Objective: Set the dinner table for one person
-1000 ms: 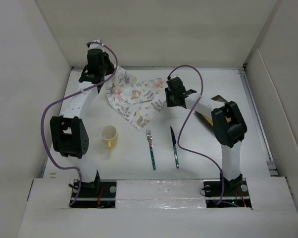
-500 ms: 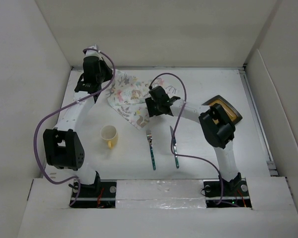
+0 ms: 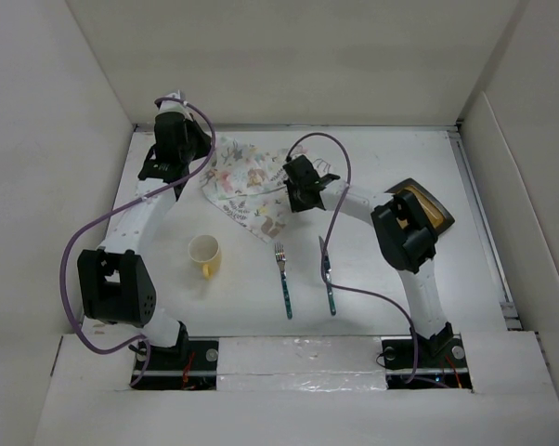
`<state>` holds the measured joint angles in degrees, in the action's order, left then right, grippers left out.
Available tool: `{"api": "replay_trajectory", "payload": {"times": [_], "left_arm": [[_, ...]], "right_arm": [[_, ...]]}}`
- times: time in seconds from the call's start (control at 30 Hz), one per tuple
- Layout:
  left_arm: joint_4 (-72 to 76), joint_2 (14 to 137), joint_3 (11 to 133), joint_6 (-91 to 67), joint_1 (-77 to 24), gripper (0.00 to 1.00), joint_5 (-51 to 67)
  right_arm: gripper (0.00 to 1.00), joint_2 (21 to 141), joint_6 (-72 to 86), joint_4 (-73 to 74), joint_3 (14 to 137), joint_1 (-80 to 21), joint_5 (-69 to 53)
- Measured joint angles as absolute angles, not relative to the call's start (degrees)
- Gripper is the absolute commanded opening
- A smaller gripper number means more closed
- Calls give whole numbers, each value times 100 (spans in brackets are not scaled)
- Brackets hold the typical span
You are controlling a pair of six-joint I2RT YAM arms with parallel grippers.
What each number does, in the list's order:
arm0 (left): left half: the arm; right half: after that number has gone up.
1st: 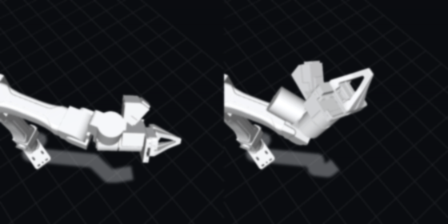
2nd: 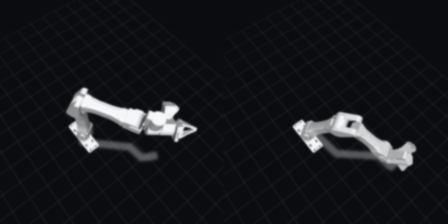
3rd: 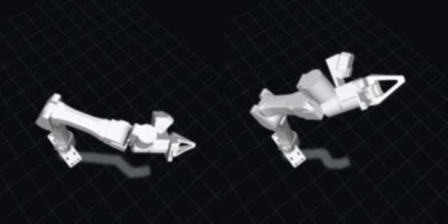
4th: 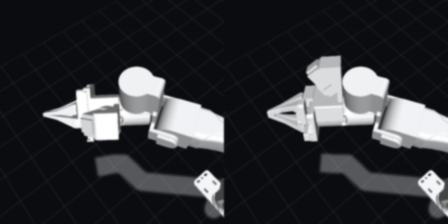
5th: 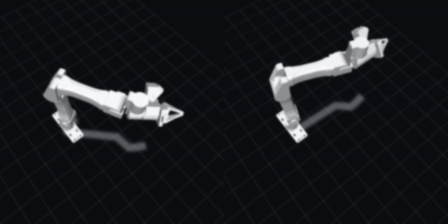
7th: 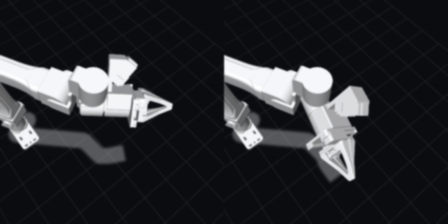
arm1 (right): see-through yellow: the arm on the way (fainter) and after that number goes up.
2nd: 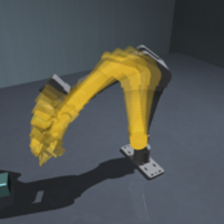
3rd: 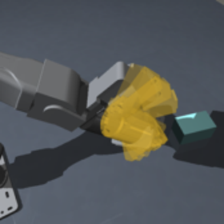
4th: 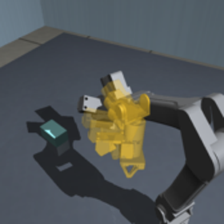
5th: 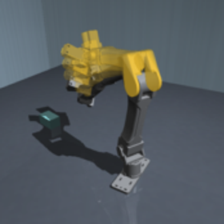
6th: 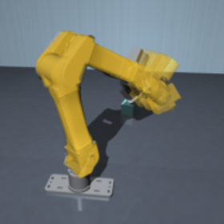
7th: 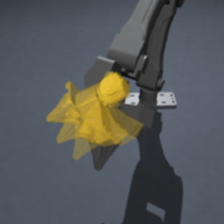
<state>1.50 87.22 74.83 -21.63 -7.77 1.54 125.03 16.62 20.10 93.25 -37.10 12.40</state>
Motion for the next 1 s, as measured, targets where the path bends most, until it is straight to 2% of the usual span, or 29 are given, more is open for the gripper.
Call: {"api": "replay_trajectory", "payload": {"times": [0.23,0.3,0.33,0.37,0.4,0.47,0.57,0.67,0.77,1.0], "left_arm": [[150,8722,7470,-2156,-777,0,128],[143,8722,7463,-2158,-777,0,128],[141,8722,7463,-2158,-777,0,128],[143,8722,7461,-2161,-777,0,128],[143,8722,7459,-2165,-777,0,137],[143,8729,7459,-2191,-777,0,169],[143,8731,7459,-2265,-777,0,309],[152,8759,7459,-2349,-777,0,464],[152,8816,7459,-2399,-777,0,574],[150,8882,7459,-2438,-777,0,615]], "right_arm": [[0,12728,1474,2193,9795,-3138,1214],[25,12973,1424,2233,10304,-2821,1188],[52,13056,1413,2222,10506,-2655,1179],[59,13085,1411,2209,10641,-2519,1162],[62,13067,1350,2180,10683,-2368,1142],[64,12884,1328,2088,10495,-2161,1140],[62,12237,1332,1855,9590,-2091,1146],[60,11452,1380,1535,8372,-2379,1131],[59,11111,1428,1306,7655,-2786,1002],[59,11273,1476,1133,7397,-3242,851]]}}
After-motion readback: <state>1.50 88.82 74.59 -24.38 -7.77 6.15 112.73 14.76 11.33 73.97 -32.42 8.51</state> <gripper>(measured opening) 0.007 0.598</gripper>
